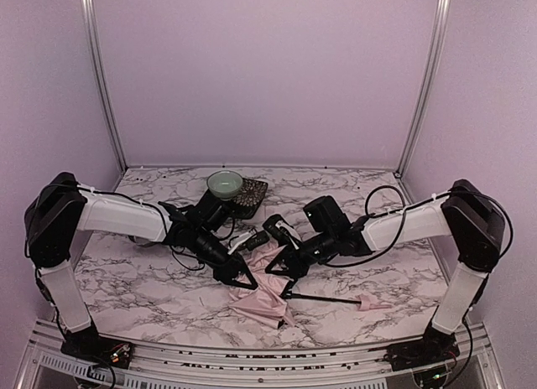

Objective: Put away the umbrella

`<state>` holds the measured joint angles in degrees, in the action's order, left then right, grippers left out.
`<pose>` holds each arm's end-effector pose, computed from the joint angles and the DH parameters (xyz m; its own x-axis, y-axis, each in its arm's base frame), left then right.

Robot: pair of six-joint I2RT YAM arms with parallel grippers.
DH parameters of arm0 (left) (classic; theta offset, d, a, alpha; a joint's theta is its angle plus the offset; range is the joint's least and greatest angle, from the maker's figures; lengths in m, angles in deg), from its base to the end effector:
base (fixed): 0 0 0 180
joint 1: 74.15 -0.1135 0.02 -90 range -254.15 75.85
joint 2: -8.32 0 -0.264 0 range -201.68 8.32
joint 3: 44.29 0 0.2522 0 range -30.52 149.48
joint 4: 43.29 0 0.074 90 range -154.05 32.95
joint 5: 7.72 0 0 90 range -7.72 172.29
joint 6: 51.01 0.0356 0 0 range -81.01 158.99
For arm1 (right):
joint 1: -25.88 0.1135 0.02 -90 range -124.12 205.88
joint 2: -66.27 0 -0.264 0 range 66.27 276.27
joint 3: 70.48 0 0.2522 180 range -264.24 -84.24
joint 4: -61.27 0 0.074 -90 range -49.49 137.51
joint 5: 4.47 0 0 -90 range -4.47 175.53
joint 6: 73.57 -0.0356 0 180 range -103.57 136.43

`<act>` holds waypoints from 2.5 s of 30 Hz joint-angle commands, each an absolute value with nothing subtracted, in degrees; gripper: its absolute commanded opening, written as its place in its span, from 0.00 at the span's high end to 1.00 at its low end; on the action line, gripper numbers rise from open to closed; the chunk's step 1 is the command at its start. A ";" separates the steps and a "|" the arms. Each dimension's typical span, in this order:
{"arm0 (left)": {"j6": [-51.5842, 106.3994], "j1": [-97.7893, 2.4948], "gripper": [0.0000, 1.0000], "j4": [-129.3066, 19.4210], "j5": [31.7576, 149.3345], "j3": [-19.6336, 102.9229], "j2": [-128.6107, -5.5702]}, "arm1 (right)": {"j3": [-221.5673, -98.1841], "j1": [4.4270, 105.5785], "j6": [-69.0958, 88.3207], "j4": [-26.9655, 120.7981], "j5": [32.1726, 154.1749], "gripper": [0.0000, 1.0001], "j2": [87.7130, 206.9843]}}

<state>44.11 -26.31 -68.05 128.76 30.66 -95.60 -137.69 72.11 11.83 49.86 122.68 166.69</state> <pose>0.2241 -0.2860 0.1682 -0.4677 0.6081 -0.6414 0.8435 0.0903 -0.5295 0.2277 0.2688 0.1631 -0.5543 -0.4863 -0.6755 -0.8311 0.2809 0.4799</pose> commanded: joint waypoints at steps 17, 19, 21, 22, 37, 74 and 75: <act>68.21 -14.36 0.23 -56.37 106.54 14.03 -67.47 | -143.86 65.69 5.60 46.42 135.69 1.00 190.97; 71.62 -12.98 0.23 -56.23 106.52 13.18 -68.48 | -144.45 65.69 5.68 46.20 135.71 1.00 191.97; 74.87 -11.79 0.22 -54.81 105.22 12.85 -70.70 | -144.93 65.71 5.48 46.19 136.06 1.00 192.60; 75.96 -11.26 0.22 -52.84 104.03 12.48 -71.98 | -145.14 65.74 5.54 46.27 136.13 1.00 192.85; 73.36 -9.95 1.00 -43.49 96.97 18.27 -84.47 | -145.65 66.86 9.42 41.34 135.18 1.00 193.07; 48.26 -27.79 1.00 -57.25 105.02 26.15 -104.64 | -129.77 64.68 -7.08 60.84 136.27 0.67 174.31; 48.48 -27.90 1.00 -57.91 105.61 26.58 -104.98 | -129.39 64.57 -6.54 59.80 135.19 0.66 172.99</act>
